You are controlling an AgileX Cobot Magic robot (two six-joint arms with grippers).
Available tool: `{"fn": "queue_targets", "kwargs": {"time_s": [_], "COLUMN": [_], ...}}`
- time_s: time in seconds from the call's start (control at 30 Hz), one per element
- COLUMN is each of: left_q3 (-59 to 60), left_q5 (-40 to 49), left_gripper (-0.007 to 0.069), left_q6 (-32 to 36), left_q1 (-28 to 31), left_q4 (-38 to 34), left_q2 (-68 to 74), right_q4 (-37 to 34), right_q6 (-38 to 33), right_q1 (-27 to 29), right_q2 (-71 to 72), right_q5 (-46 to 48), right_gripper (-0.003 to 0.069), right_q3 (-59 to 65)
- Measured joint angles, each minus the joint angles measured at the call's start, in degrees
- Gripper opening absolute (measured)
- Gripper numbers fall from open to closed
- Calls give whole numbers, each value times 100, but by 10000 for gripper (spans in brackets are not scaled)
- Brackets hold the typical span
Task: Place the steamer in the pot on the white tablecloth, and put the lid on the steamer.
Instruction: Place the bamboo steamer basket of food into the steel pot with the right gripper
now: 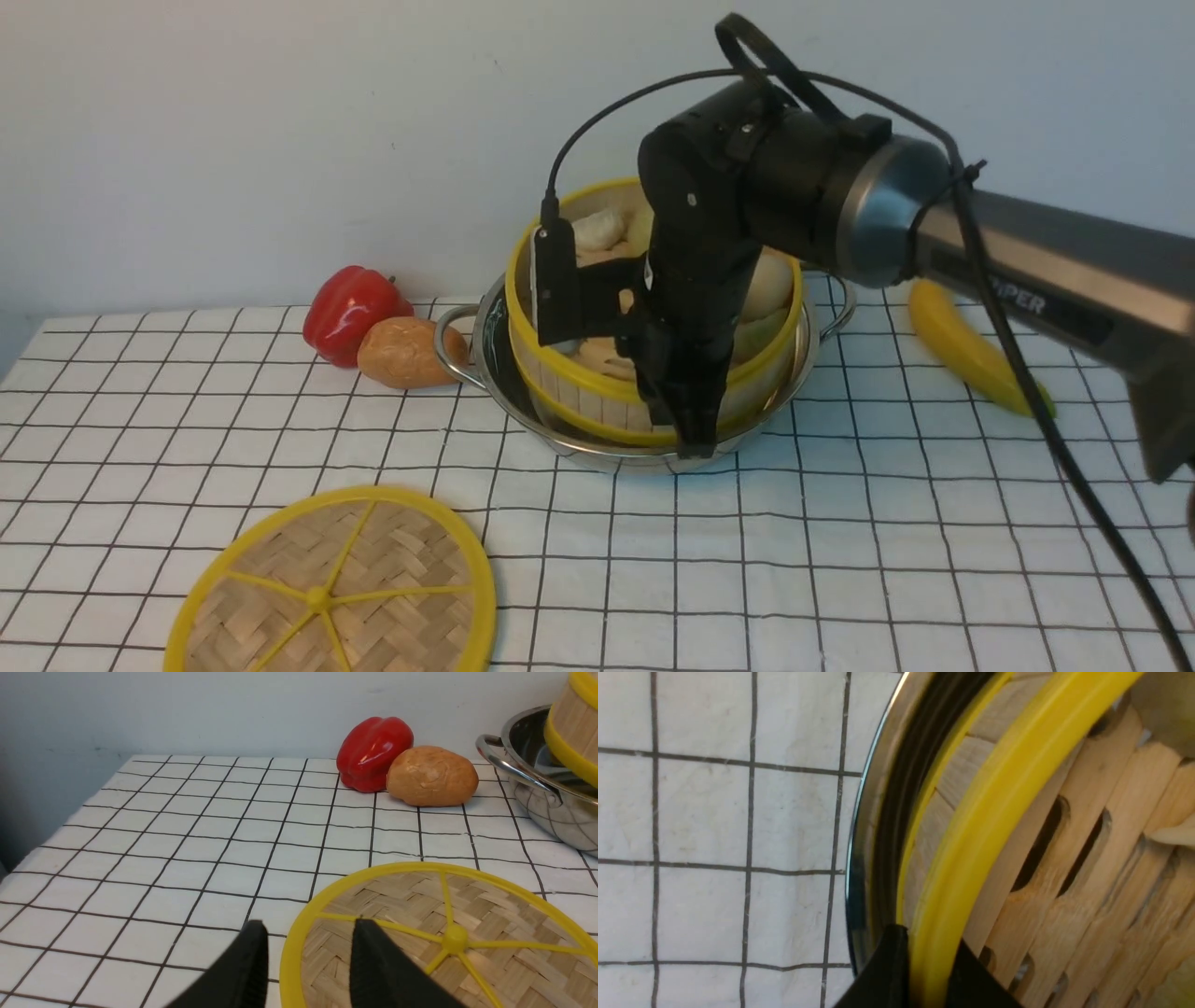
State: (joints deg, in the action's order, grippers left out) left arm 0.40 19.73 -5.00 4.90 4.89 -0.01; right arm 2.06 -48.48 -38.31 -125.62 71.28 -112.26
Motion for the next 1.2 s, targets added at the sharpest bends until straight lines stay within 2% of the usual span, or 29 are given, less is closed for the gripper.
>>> {"fn": "queue_targets", "kwargs": {"time_s": [0.3,0.57,1.2], "left_q3": [0,0,0], "left_q5": [0,0,0], "left_gripper": [243,243,243], "left_q6": [0,0,0], "left_q1": [0,0,0], "left_q4": [0,0,0], "left_q2": [0,0,0], "right_q4": [34,233,171], "right_q6": [-125,-131,-131], "right_q1": [0,0,0], "right_q2": [-188,-287,-460], "right_q5": [-296,-306,-236], "right_gripper": [64,64,64], "right_q3": [0,-10,-17]}}
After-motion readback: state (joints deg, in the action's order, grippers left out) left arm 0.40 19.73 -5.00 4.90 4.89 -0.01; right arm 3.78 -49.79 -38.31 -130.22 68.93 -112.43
